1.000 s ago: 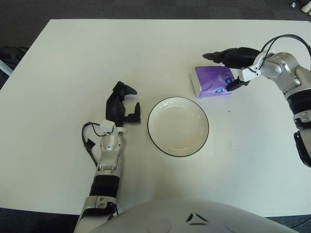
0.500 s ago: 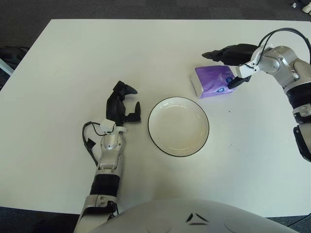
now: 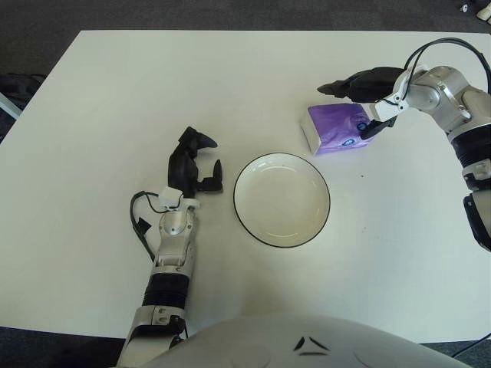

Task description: Put the tissue paper into the plate.

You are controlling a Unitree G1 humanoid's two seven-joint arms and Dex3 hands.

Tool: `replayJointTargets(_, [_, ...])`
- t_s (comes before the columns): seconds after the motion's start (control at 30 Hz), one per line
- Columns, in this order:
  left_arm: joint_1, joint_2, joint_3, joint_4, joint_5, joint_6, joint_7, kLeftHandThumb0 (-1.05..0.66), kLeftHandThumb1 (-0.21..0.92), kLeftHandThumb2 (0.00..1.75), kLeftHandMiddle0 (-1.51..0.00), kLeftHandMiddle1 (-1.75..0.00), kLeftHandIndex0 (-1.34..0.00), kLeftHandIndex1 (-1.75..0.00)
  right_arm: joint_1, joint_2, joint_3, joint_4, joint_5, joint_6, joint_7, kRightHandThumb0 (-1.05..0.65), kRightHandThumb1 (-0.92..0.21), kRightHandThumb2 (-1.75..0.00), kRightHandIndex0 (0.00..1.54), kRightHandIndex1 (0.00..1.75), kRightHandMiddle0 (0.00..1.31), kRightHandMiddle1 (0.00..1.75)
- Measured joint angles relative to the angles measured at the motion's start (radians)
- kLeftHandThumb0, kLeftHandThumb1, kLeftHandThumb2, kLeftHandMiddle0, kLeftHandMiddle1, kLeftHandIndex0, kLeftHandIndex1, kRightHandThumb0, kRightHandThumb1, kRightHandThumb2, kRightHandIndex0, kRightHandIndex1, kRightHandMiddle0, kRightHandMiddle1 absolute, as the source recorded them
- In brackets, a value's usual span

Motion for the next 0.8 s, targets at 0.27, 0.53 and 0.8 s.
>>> replayJointTargets(0.27, [-0.004, 0.000, 0.001, 0.004, -0.007, -0.007, -0.007, -0.01, 0.07, 1.56, -0.82, -1.62, -0.59, -1.75, 0.012, -0.004, -0.008, -0.080, 0.034, 0.033, 0.082, -1.05, -0.52, -0.66, 0.00, 0.00, 0.00, 0.00])
replayJointTargets(0.53, [-0.006, -0.001, 0.001, 0.004, -0.006, 0.000, -0.006, -0.01, 0.06, 1.57, -0.82, -1.61, -0.61, -1.75, 0.096, -0.023, -0.031, -0.242, 0.062, 0.102, 0.147, -1.05, -0.57, -0.61, 0.00, 0.00, 0.00, 0.00])
replayJointTargets(0.8, [-0.006, -0.001, 0.002, 0.004, -0.006, 0.001, -0.007, -0.01, 0.06, 1.57, -0.83, -1.60, -0.61, -1.75, 0.176, -0.053, -0.052, -0.436, 0.068, 0.176, 0.223, -1.05, -0.57, -0.60, 0.00, 0.00, 0.00, 0.00])
